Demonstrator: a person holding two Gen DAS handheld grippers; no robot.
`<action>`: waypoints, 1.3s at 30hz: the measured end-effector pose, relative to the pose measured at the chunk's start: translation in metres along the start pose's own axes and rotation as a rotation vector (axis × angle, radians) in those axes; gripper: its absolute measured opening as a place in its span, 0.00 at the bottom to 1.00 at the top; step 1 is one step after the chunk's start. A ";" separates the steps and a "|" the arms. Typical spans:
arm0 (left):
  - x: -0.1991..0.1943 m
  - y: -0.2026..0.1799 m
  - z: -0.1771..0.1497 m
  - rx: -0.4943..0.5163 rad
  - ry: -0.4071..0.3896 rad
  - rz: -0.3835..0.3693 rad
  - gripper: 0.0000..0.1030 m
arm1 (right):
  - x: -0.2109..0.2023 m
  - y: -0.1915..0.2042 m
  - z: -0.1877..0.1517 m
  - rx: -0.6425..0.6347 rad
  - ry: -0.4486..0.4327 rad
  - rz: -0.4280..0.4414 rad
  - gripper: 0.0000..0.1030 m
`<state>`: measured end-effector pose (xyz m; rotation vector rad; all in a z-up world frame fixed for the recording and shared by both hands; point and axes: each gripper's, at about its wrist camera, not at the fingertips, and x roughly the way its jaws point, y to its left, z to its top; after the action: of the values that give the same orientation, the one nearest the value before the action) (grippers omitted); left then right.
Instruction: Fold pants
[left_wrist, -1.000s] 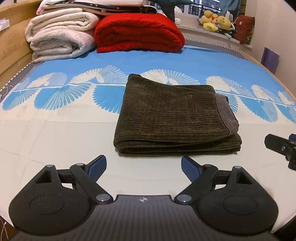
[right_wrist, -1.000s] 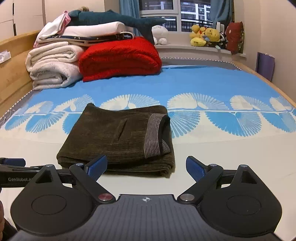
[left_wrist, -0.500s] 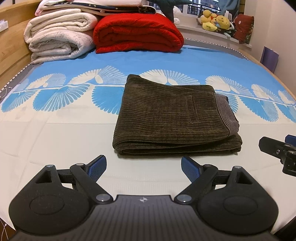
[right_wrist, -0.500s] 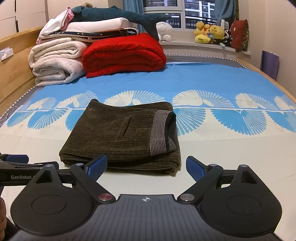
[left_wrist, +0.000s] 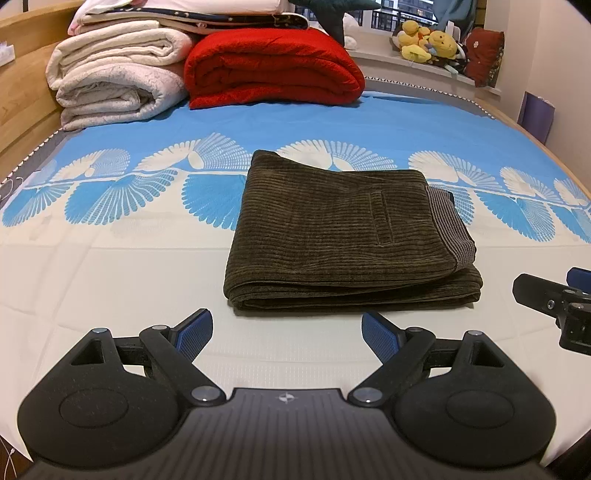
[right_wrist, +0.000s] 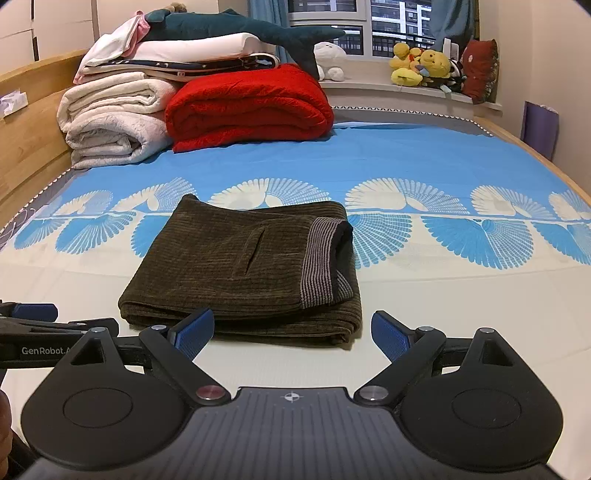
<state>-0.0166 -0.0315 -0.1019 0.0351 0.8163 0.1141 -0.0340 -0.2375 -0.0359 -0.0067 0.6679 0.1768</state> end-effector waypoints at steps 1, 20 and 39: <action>0.000 0.000 0.000 0.000 -0.001 -0.001 0.89 | 0.000 0.000 0.000 -0.001 0.000 0.001 0.90; 0.001 -0.002 -0.001 0.011 -0.005 -0.004 0.88 | -0.002 -0.003 -0.001 -0.013 0.001 0.011 0.90; 0.000 -0.004 -0.001 0.027 -0.017 -0.010 0.89 | -0.003 -0.006 0.000 -0.021 0.003 0.018 0.90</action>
<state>-0.0167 -0.0358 -0.1027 0.0575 0.8010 0.0932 -0.0353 -0.2444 -0.0347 -0.0214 0.6687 0.2011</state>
